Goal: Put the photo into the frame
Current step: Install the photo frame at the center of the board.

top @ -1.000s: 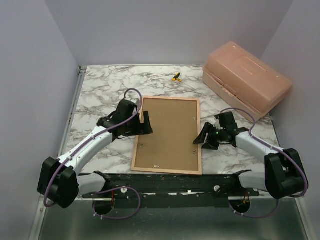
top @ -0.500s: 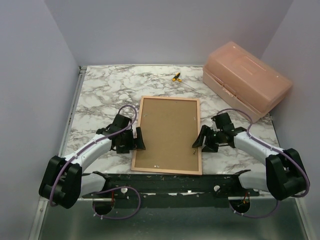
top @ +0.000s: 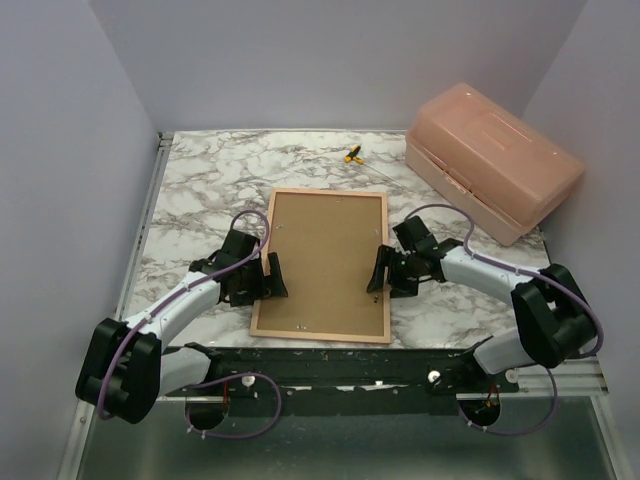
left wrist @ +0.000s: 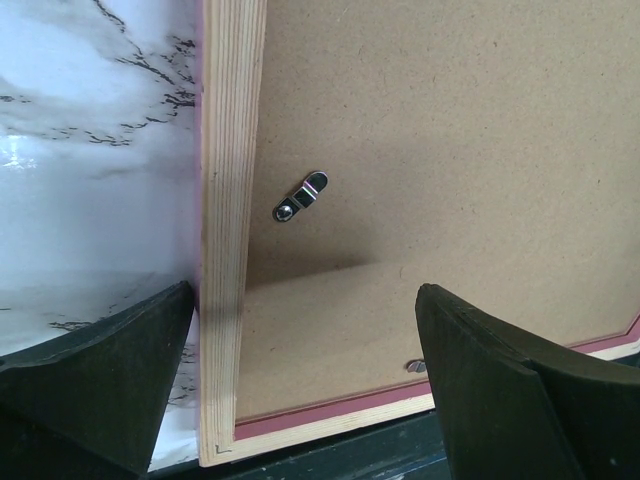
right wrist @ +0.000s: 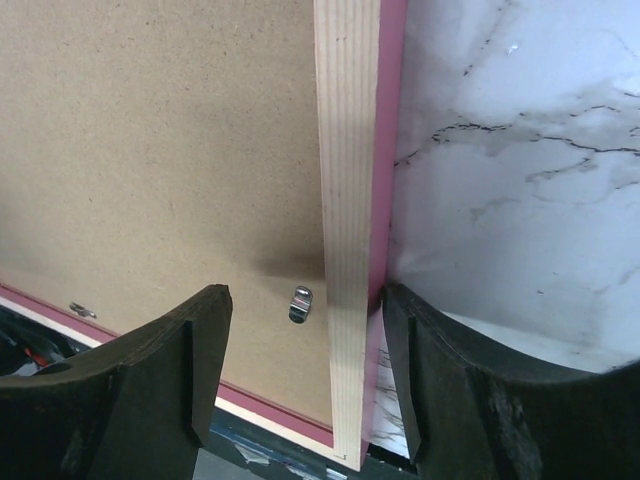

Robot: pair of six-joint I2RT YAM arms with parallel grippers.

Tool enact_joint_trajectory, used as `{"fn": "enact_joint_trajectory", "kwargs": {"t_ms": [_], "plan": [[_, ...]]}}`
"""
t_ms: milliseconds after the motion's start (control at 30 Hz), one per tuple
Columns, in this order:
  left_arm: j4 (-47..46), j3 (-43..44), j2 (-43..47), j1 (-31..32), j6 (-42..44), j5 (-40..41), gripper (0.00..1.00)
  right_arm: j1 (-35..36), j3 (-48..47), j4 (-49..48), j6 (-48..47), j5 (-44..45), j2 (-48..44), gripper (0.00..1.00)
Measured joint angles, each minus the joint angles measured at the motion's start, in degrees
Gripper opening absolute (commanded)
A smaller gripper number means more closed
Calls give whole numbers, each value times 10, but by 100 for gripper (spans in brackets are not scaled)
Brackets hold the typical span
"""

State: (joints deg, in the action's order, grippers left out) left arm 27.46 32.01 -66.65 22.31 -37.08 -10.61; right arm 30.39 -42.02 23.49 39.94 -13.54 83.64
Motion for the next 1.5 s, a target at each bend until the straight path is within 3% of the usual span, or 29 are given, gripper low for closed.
{"fn": "enact_joint_trajectory", "kwargs": {"t_ms": [300,567,833,933,1100,1200,1433,1467,1500], "plan": [[0,1,-4,0,0,1,96,28,7,15,6,49,-26,72],[1,4,-8,0,0,1,95,70,-3,30,20,101,-7,57],[1,4,-8,0,0,2,95,92,-35,70,28,153,23,49],[1,4,-9,0,0,2,95,99,-44,81,32,165,31,40],[1,4,-9,0,0,2,95,106,-56,98,37,184,38,11],[1,4,-9,0,0,2,94,109,-58,101,37,190,38,0],[1,5,-10,0,1,2,94,111,-65,112,35,207,38,0],[0,5,-10,0,2,1,94,112,-66,114,35,210,38,4],[0,5,-10,0,2,1,94,113,-68,117,33,214,38,13]]}}
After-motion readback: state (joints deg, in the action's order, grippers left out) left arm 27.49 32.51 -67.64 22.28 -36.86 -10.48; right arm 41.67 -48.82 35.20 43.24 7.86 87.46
